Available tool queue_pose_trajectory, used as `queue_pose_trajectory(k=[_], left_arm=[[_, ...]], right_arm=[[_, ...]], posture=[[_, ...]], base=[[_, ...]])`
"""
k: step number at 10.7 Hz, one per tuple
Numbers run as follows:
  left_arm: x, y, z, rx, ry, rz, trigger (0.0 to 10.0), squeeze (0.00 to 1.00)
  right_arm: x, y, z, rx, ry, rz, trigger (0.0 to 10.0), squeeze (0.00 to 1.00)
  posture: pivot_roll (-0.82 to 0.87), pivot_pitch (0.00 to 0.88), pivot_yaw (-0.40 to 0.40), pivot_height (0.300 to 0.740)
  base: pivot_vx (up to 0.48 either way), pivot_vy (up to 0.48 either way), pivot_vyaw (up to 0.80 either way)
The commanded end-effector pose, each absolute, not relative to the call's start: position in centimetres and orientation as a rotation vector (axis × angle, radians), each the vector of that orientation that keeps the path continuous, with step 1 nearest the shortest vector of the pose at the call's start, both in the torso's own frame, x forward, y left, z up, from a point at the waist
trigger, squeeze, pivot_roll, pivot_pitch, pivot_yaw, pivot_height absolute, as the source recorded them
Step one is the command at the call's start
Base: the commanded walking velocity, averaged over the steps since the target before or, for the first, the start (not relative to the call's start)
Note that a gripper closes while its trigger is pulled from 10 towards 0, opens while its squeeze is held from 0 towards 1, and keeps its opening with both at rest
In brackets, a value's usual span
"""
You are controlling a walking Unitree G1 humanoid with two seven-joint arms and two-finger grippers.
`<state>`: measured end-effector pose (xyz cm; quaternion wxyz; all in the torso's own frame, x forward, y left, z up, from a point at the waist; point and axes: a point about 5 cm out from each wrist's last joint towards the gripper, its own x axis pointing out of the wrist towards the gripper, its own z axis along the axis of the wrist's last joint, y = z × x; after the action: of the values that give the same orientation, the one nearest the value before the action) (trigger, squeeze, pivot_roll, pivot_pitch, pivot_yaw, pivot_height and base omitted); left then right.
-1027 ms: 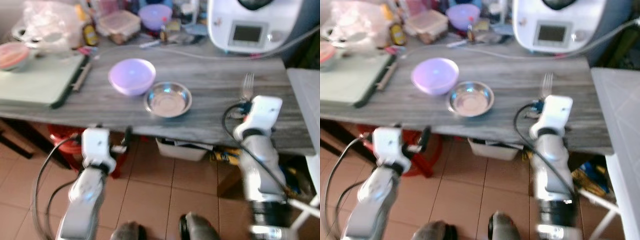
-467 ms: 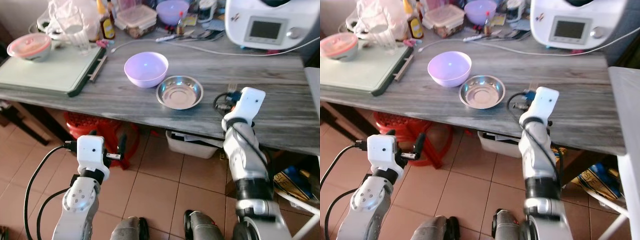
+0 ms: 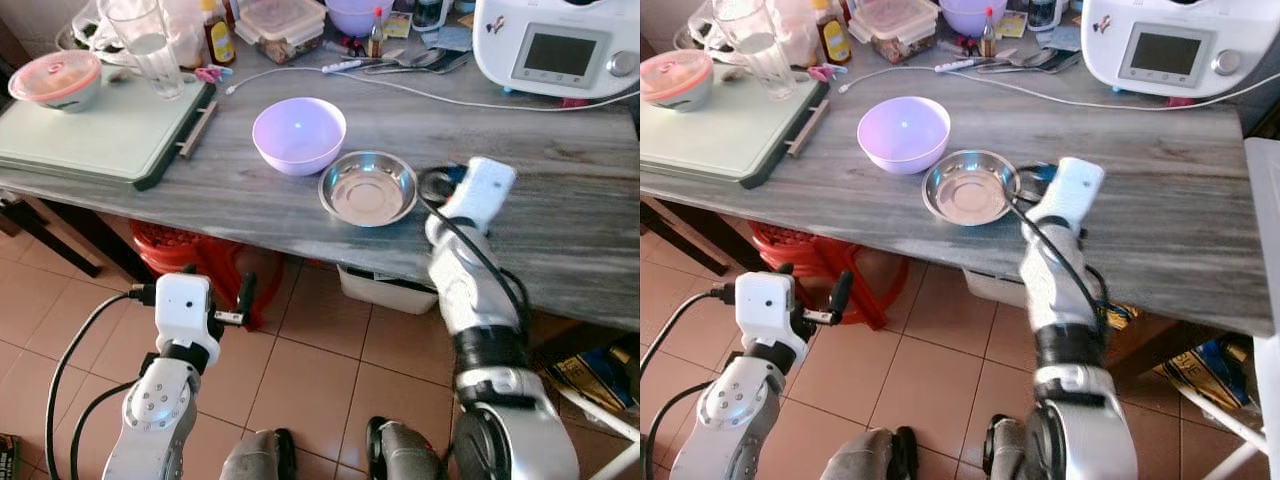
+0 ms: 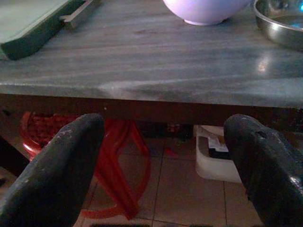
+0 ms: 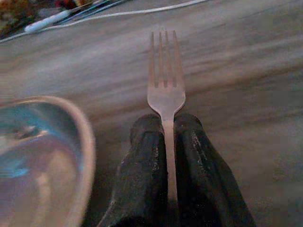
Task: Setting the table
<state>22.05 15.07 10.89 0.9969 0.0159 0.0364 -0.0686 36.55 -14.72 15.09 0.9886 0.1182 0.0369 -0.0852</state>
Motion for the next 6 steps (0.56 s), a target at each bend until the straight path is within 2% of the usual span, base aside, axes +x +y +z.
queue_pose_trajectory(k=[1,6], left_arm=[[21.7,15.0,10.8,0.030,0.085,-0.138,10.0,0.00],[21.9,15.1,10.8,0.026,0.088,-0.132,10.0,0.00]], right_arm=[[36.4,-14.0,13.7,0.218,0.149,-0.155,10.0,0.00],[35.4,-14.9,11.4,0.119,0.280,-0.206,10.0,0.00]], posture=[[0.08,0.219,0.081,0.740],[0.07,0.216,0.073,0.740]], base=[[0.000,0.000,0.00],[0.000,0.000,0.00]])
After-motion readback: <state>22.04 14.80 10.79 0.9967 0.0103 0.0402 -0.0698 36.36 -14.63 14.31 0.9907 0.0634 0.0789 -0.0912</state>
